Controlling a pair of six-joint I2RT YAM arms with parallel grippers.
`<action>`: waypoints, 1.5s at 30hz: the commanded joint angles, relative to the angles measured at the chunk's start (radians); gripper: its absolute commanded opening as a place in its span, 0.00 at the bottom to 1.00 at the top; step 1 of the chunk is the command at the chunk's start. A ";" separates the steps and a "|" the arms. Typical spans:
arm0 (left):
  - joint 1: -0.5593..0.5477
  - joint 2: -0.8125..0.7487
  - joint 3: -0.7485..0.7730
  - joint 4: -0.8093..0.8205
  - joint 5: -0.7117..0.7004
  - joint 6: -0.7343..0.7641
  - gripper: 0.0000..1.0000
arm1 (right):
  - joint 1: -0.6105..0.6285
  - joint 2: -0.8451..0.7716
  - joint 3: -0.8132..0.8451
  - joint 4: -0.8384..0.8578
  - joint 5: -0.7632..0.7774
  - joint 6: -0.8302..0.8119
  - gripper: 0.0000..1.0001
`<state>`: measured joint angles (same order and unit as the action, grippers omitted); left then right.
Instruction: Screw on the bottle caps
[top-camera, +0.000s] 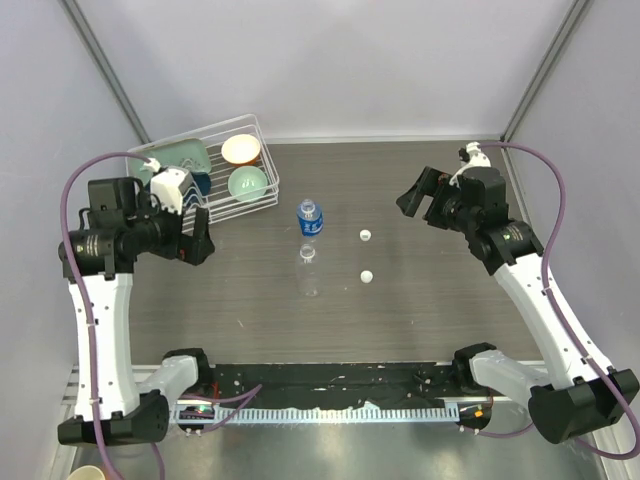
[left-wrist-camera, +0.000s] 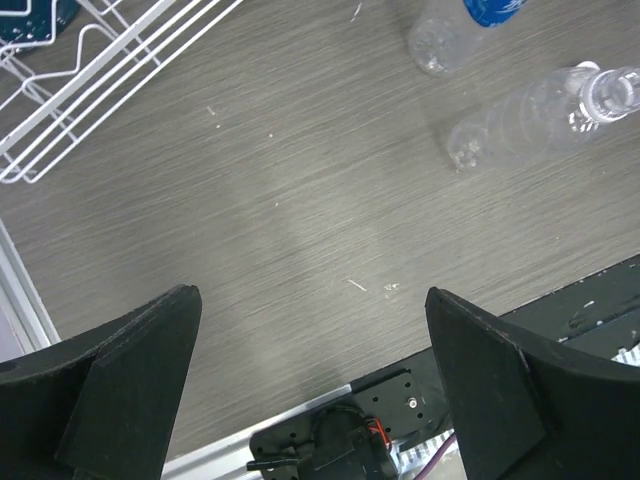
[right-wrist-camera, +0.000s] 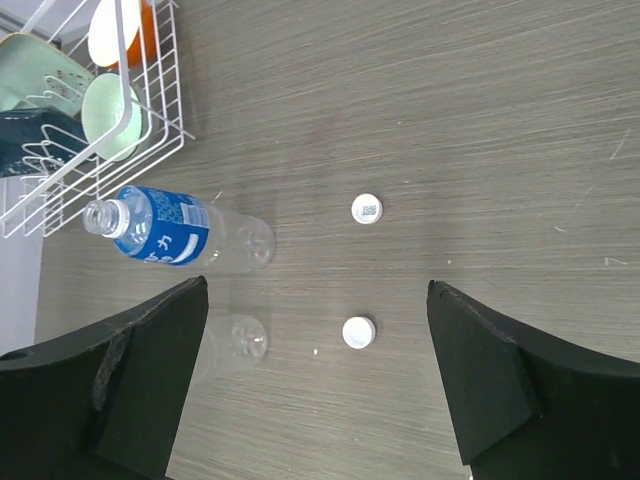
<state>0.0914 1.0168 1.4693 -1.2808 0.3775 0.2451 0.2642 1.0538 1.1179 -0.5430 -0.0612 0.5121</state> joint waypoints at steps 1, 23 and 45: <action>-0.002 0.055 0.103 -0.018 0.127 0.019 1.00 | -0.005 -0.028 0.028 -0.028 0.049 -0.043 0.96; -1.039 0.795 0.585 0.207 -0.385 -0.032 1.00 | -0.006 -0.264 0.316 -0.317 0.638 0.023 0.67; -1.072 1.180 0.471 0.435 -0.419 -0.092 0.52 | -0.008 -0.370 0.181 -0.328 0.537 0.080 0.61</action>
<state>-0.9794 2.1975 1.9453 -0.9108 -0.0349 0.1635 0.2596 0.7181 1.3159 -0.9081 0.4938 0.5713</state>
